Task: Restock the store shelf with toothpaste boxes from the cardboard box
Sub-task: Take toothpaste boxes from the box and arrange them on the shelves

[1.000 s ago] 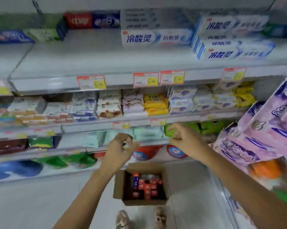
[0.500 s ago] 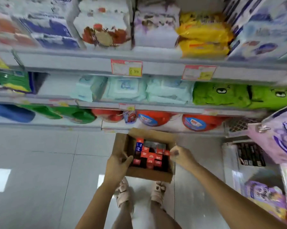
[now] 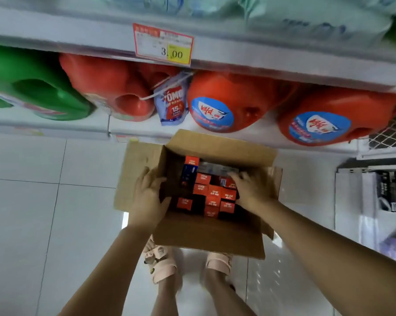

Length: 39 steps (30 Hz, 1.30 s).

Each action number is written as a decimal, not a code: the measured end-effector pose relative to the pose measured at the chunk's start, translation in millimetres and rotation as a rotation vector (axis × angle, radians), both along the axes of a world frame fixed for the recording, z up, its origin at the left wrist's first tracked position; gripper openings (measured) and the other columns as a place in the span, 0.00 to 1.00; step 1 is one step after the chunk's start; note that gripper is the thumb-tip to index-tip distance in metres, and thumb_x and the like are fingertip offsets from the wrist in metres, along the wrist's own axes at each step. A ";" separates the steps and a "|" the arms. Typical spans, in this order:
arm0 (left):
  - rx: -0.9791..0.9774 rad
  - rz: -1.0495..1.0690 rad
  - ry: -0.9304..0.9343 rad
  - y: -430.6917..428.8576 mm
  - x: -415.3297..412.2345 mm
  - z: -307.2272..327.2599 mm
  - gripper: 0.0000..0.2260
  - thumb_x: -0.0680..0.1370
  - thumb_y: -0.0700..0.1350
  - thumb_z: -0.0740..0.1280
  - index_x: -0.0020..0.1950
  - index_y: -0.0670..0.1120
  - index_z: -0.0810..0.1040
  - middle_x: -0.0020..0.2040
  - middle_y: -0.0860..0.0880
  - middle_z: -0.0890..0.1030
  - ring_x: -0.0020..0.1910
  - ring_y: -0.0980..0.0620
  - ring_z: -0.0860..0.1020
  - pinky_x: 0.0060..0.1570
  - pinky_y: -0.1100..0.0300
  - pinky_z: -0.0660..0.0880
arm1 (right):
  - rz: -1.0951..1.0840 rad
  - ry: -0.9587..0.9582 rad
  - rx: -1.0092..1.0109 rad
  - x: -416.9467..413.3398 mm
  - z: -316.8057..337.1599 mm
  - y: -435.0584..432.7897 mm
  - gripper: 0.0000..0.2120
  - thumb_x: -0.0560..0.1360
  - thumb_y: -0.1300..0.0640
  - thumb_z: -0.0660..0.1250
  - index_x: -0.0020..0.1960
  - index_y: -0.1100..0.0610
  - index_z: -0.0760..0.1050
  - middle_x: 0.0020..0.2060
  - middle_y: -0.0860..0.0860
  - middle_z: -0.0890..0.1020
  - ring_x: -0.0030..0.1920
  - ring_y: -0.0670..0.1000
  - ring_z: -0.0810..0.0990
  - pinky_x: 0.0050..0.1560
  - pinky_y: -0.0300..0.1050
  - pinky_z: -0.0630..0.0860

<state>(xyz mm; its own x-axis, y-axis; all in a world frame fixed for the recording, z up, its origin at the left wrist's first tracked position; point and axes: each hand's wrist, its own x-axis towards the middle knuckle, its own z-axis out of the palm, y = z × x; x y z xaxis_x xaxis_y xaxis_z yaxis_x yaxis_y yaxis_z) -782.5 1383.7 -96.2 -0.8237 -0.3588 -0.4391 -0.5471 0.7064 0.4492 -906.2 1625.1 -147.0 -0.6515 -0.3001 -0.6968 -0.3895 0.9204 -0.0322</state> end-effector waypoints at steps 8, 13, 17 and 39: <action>-0.031 -0.109 0.068 6.1 27.0 -52.2 0.24 0.71 0.40 0.73 0.67 0.46 0.74 0.78 0.50 0.46 0.77 0.43 0.47 0.74 0.45 0.51 | 0.321 -0.105 0.049 -13.7 -44.1 -0.9 0.34 0.78 0.64 0.58 0.77 0.46 0.47 0.76 0.58 0.53 0.67 0.60 0.68 0.62 0.50 0.70; -0.018 -0.079 0.118 10.4 30.0 -58.9 0.20 0.70 0.36 0.71 0.62 0.46 0.78 0.78 0.49 0.48 0.77 0.41 0.49 0.72 0.39 0.56 | 0.453 -0.029 -0.111 -15.5 -57.0 9.8 0.28 0.78 0.41 0.58 0.73 0.53 0.63 0.69 0.56 0.70 0.69 0.58 0.68 0.69 0.53 0.64; -0.039 -0.079 0.122 10.3 30.2 -61.1 0.19 0.70 0.35 0.70 0.60 0.46 0.78 0.78 0.50 0.47 0.77 0.41 0.49 0.72 0.40 0.56 | 0.432 -0.060 -0.037 -12.4 -66.0 15.3 0.23 0.81 0.47 0.56 0.74 0.45 0.57 0.71 0.58 0.66 0.58 0.58 0.77 0.58 0.51 0.75; 1.095 1.094 -0.400 100.3 -14.5 94.3 0.04 0.76 0.43 0.69 0.47 0.43 0.77 0.45 0.47 0.79 0.43 0.53 0.77 0.44 0.60 0.75 | -0.314 0.028 -0.194 -6.6 163.0 13.9 0.18 0.78 0.50 0.63 0.67 0.52 0.68 0.64 0.55 0.74 0.59 0.55 0.77 0.56 0.48 0.76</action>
<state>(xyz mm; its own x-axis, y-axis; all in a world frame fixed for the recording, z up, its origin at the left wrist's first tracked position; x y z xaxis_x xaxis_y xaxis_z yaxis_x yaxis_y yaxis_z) -797.0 1484.0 -1.9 -0.1673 -0.0530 -0.9845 -0.7522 -0.6387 0.1622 -912.8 1638.9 16.0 -0.7508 -0.2075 -0.6270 -0.0922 0.9730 -0.2116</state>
